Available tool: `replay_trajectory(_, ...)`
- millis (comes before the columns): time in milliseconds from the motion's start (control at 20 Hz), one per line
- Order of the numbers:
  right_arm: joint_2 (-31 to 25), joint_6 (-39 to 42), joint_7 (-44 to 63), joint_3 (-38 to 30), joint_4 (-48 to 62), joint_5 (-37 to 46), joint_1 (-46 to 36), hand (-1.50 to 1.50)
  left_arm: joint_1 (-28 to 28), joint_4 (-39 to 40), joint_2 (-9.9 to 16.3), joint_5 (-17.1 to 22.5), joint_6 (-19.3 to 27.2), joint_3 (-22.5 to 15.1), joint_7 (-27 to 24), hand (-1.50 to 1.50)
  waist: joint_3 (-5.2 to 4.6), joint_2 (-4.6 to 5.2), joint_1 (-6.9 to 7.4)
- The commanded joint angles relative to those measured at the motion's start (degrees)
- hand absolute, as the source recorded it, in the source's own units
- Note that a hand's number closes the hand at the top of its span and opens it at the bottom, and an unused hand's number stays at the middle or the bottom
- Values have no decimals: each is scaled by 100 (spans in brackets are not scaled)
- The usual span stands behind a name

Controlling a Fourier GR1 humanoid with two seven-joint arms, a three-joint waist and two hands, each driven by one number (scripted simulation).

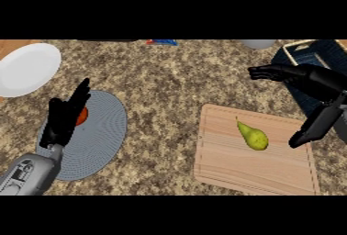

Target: Pick the pear from the cutting board and place it in the basket

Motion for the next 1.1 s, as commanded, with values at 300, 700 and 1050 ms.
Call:
replay_trajectory(300,-1388,2008,-812,965,263,1204,-976,-150,-248,53,-160,-46,-95,-88,70,0,6,76,248)
replay_trajectory(700,-1580,1770,-1533,1595,561,1606,-975,-150,-387,110,-168,-48,-127,9,159,0,17,80,182)
replay_trajectory(1050,-1229,854,-2141,1867,1372,2001,-1293,-150,-223,157,-218,-121,-185,-8,42,0,7,65,205)
